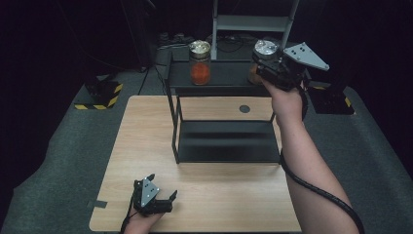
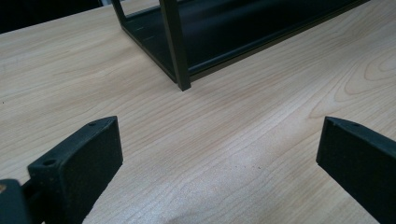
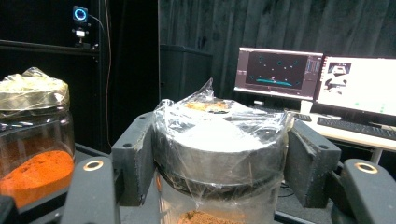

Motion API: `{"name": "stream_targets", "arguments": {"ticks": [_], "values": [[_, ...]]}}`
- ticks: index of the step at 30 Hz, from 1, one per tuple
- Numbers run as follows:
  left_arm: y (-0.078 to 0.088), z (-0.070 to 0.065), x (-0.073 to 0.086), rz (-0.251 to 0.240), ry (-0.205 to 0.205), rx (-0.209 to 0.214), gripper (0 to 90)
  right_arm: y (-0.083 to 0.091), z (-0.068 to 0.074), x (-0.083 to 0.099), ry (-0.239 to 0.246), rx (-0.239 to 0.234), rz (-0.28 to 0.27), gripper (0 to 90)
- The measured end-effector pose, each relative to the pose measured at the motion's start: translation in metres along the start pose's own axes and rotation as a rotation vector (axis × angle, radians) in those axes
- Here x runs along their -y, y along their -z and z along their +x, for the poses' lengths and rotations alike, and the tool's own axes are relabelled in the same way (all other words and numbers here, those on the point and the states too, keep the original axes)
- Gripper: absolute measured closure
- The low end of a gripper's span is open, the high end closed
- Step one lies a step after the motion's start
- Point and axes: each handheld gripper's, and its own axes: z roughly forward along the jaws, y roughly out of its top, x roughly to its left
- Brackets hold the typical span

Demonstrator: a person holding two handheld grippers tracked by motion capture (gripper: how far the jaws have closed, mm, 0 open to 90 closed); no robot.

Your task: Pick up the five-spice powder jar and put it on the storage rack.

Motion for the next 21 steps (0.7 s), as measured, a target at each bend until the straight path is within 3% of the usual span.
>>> {"name": "stream_targets", "arguments": {"ticks": [21], "values": [[0.0008, 0.0005, 0.0013, -0.007, 0.001, 0.002, 0.7, -0.0084, -0.0023, 0.0036, -0.032, -0.001, 0.009, 33.6]]}}
